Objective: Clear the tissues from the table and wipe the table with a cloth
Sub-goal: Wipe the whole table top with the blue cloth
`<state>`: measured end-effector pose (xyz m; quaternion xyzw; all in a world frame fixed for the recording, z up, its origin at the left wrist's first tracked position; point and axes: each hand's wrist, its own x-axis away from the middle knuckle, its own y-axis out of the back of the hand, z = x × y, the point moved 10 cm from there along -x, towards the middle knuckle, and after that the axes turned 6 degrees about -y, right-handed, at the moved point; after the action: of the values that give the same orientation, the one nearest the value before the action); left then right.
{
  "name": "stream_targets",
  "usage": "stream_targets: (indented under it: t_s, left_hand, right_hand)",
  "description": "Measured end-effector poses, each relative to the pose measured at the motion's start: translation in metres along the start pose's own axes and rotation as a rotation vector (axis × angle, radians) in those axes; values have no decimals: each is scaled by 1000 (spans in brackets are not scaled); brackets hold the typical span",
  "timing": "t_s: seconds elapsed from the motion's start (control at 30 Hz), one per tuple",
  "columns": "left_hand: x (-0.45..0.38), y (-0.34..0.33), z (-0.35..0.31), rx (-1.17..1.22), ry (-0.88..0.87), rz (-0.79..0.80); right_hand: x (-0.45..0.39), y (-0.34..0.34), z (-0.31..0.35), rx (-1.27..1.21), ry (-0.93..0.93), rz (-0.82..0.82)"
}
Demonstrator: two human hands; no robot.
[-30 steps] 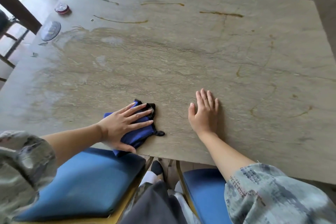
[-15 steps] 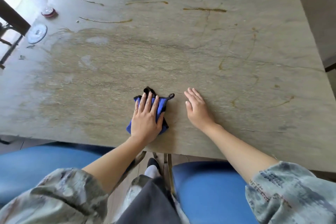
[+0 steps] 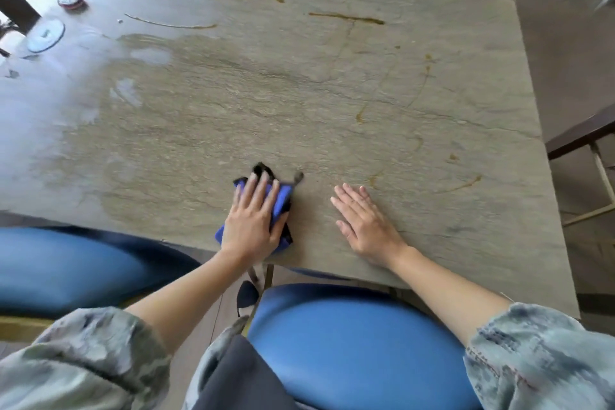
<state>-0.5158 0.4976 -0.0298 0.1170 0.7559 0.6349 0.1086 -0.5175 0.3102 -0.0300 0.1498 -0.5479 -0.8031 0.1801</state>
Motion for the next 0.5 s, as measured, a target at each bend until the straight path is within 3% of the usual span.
stream_targets:
  t_s: [0.13,0.2,0.33,0.4,0.5]
  left_hand:
    - [9,-5,-35,-44,-397,66]
    - [-5,-4,-23,-81,-368,57]
    - [-18,-1,-8,-34,108,-23]
    - [-12,-9,-40,-36,36,-4]
    - [-6,-13,-66,0,-288,36]
  right_hand:
    - [8,1,-3,-23,25,-8]
    - [9,3,-4,-37,8,-29]
    - [11,3,-14,-63,-88,-66]
    - [11,4,-18,-76,-113,-81]
    - [11,3,-18,-64,-104,-88]
